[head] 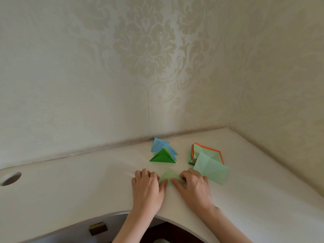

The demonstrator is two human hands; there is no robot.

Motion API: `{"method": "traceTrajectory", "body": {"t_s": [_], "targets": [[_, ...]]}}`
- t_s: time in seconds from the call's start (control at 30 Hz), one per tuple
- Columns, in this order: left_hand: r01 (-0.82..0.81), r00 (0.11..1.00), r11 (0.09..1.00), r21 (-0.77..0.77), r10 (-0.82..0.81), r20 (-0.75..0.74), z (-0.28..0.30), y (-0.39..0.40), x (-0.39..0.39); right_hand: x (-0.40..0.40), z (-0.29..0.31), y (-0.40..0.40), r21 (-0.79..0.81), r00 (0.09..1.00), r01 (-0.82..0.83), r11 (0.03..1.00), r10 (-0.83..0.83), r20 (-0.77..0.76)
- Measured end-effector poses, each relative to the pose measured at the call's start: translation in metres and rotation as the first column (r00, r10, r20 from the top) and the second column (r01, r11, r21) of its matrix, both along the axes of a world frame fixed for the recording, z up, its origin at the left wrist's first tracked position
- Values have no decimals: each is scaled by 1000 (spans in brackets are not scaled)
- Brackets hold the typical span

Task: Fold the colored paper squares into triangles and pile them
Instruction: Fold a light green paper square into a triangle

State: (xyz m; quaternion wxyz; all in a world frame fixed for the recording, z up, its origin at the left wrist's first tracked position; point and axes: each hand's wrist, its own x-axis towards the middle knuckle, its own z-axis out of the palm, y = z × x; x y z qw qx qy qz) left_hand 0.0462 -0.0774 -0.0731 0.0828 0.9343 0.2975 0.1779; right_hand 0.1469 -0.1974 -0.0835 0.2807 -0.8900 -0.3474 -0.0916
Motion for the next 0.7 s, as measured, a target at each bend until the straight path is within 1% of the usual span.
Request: {"method": "traceTrajectory", "body": {"t_s": [0.13, 0.27, 0.37, 0.47, 0.63, 0.7], "targets": [[-66, 996, 996, 57, 69, -56, -1, -6, 4, 0, -3, 2, -9, 999, 30, 1000, -30, 25], [-72, 994, 997, 37, 75, -76, -1, -4, 5, 1, 3, 2, -43, 997, 39, 998, -42, -66], [-59, 997, 998, -37, 57, -54, 2, 0, 4, 3, 11, 2, -31, 988, 27, 999, -32, -150], [-11, 1000, 987, -163, 16, 26, 2, 8, 0, 8, 13, 2, -10, 974, 25, 1000, -27, -226], [83, 990, 941, -329, -41, 132, 2, 21, -6, 20, 12, -5, 105, 928, -14, 994, 52, -369], [105, 987, 926, -363, -51, 154, 2, 23, -7, 20, 12, -8, 148, 916, -36, 988, 92, -391]]}}
